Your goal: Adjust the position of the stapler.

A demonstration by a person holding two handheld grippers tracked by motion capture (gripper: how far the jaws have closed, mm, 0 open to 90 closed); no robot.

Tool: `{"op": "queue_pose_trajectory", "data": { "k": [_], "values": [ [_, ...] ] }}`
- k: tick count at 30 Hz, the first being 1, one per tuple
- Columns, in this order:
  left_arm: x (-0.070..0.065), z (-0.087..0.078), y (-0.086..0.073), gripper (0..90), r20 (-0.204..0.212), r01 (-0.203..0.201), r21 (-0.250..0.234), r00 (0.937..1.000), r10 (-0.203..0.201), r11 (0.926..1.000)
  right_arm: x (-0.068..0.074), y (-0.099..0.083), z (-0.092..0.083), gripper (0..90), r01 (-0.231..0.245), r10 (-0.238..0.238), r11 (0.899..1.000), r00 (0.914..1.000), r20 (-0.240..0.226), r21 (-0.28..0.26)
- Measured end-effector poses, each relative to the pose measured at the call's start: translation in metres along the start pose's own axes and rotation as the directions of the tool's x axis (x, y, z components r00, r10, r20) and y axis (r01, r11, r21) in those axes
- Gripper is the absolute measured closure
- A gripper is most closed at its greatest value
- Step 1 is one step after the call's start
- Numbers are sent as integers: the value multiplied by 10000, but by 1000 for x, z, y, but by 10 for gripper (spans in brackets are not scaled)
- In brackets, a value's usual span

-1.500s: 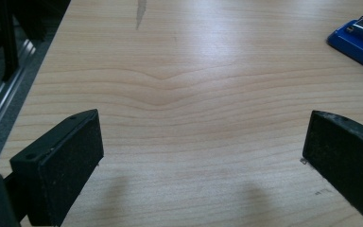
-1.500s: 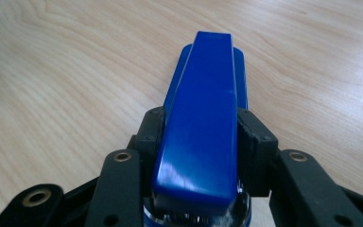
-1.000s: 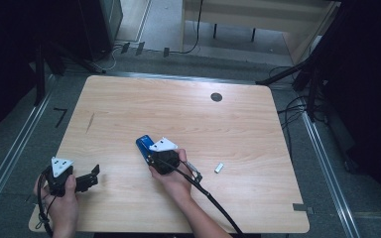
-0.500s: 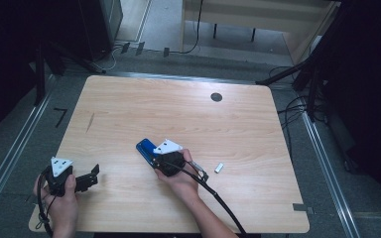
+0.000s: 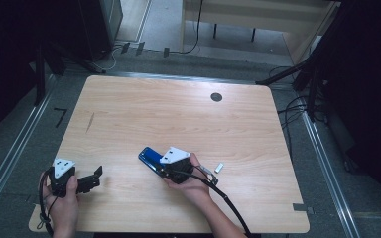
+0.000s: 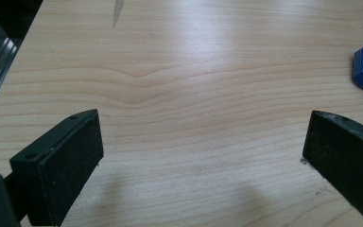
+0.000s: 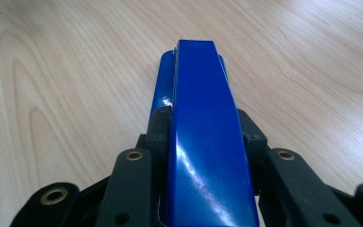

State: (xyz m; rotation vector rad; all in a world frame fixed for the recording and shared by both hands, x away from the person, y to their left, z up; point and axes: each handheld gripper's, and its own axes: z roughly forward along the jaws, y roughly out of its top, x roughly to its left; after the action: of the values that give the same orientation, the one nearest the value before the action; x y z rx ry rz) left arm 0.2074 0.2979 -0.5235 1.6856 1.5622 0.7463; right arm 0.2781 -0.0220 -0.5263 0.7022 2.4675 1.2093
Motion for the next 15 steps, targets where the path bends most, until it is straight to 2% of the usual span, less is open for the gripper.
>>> {"op": "queue_pose_trajectory", "data": {
  "k": [3,4,5,7,15],
  "values": [
    [-5,-1,1,0,81,-152,-27,9999,152,9999,0,-1,-4,669,157,-157,9999,9998,-111,-7],
    [-6,-1,1,0,122,-236,-52,9996,236,9997,1,-2,-10,669,487,-489,9988,9985,-263,-73],
    [-7,-2,1,0,173,-276,-39,9995,276,9996,1,-2,-10,669,487,-489,9988,9985,-263,-73],
    [-9,-2,2,0,265,-325,-122,9991,328,9994,2,-3,-15,669,885,-886,9961,9953,-392,-40],
    [-12,-6,2,0,613,-274,-239,9977,289,9993,-2,-15,-25,668,937,-946,9955,9923,-797,-144]
  ]
}}
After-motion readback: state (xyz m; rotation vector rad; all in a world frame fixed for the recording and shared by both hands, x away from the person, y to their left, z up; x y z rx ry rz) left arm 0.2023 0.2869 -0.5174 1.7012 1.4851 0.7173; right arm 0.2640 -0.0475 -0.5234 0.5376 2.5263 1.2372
